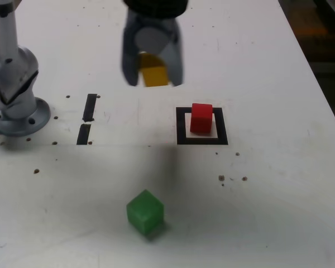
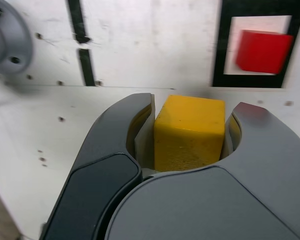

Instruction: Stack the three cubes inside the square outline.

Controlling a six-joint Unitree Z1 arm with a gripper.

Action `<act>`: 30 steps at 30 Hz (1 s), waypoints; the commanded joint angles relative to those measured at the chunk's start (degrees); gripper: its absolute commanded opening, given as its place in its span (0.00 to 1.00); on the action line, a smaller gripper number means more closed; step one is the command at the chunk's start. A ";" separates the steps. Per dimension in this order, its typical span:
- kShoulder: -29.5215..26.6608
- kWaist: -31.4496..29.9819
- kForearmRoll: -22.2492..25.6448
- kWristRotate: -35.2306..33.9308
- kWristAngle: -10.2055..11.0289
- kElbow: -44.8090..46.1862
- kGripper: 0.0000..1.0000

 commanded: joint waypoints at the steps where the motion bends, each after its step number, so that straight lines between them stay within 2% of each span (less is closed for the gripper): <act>1: 2.55 1.02 0.19 -0.32 0.22 -1.43 0.26; 6: 6.64 2.00 0.48 0.00 0.19 -6.23 0.25; 13: 12.15 5.06 -0.18 3.42 0.45 -7.55 0.25; 30: 15.46 7.86 -5.98 7.49 -0.19 -4.25 0.25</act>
